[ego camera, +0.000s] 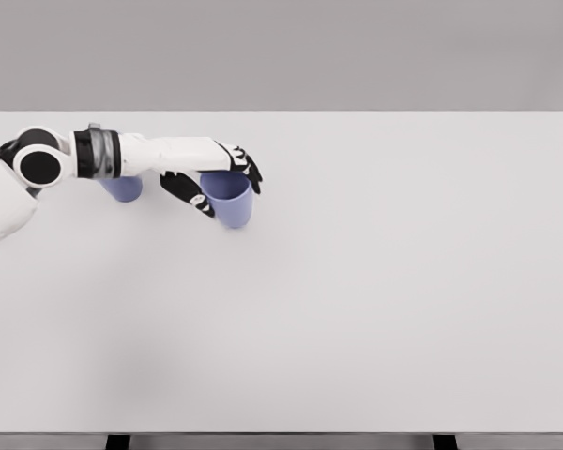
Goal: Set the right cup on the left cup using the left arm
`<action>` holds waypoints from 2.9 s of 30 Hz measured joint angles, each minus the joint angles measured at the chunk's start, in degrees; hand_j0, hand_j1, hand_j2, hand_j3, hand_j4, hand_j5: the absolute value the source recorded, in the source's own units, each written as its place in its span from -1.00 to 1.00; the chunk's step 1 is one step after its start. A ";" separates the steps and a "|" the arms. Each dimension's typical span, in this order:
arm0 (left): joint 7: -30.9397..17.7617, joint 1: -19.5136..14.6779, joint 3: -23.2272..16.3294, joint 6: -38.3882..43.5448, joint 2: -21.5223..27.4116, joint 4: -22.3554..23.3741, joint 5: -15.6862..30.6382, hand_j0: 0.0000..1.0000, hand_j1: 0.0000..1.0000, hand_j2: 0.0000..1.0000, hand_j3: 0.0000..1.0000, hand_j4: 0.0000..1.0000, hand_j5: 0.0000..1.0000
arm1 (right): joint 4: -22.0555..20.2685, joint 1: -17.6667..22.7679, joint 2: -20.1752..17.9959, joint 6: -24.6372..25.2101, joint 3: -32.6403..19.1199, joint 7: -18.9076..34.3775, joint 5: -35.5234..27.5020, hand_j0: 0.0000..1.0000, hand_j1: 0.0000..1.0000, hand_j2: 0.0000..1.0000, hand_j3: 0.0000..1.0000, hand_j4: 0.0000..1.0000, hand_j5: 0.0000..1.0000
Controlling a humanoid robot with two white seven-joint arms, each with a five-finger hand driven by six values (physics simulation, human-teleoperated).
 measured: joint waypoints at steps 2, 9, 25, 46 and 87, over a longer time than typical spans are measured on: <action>0.05 -0.79 0.03 -0.02 2.37 -2.45 2.08 0.01 0.01 0.01 0.01 0.01 0.01 | 0.00 0.00 0.00 0.00 0.00 0.00 0.00 1.00 1.00 1.00 1.00 1.00 1.00; -0.11 -4.31 0.25 0.00 11.76 -9.65 8.84 0.02 0.02 0.02 0.02 0.02 0.02 | 0.00 0.00 0.00 0.00 0.00 0.00 0.00 1.00 1.00 1.00 1.00 1.00 1.00; -0.11 -9.84 -0.62 -0.09 21.36 -5.12 13.59 0.04 0.04 0.04 0.04 0.04 0.04 | 0.00 -0.09 0.00 0.00 0.00 0.00 0.00 1.00 1.00 1.00 1.00 1.00 1.00; -0.09 -9.05 -1.14 -0.03 21.01 2.20 13.18 0.06 0.06 0.06 0.06 0.06 0.06 | 0.00 0.00 0.00 0.00 0.00 0.00 0.00 1.00 1.00 1.00 1.00 1.00 1.00; -0.15 -8.26 -1.15 -0.03 18.06 6.11 13.13 0.06 0.06 0.06 0.06 0.06 0.06 | 0.00 0.00 0.00 0.00 0.00 0.00 0.00 1.00 1.00 1.00 1.00 1.00 1.00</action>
